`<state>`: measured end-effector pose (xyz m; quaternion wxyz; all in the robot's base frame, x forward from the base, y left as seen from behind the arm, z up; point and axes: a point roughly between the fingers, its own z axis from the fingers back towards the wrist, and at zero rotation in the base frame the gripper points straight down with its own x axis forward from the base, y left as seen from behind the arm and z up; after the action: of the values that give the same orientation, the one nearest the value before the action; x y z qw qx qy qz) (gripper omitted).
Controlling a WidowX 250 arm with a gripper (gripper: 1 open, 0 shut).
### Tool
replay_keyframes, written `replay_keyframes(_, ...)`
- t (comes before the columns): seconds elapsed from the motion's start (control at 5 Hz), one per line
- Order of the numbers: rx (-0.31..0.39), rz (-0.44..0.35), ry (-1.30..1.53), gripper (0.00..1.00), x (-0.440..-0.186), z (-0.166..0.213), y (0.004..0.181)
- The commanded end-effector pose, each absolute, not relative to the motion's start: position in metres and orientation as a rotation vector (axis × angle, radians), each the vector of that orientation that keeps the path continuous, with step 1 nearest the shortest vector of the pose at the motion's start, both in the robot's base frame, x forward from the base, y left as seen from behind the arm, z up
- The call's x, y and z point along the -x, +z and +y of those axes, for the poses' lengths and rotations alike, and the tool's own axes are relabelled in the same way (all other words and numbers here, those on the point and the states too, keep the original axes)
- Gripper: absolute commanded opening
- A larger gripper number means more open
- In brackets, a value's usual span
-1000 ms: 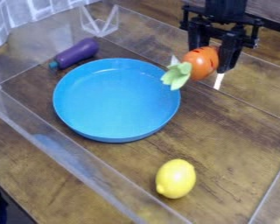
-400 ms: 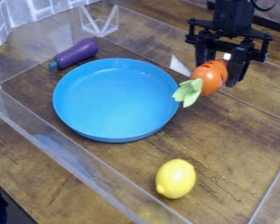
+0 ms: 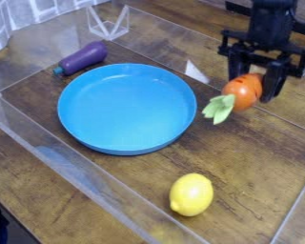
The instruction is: Remove the carrot from the blue tray and put it on the table
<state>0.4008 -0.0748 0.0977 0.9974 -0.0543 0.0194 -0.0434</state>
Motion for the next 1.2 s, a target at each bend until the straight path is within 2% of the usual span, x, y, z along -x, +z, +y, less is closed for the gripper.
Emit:
replay_keyframes(0.0,0.108,-0.049,-0.125,0.00,-0.409,-0.073,0.133)
replay_keyframes(0.2,0.105,-0.060,-0.152,0.00,-0.412,-0.071,0.138)
replay_keyframes(0.6,0.097,-0.056,-0.190,0.00,-0.413,-0.076,0.124)
replay_keyframes(0.8,0.091,-0.051,-0.220,0.00,-0.418,-0.067,0.120)
replay_keyframes(1.0,0.089,-0.060,-0.259,0.00,-0.423,-0.057,0.122)
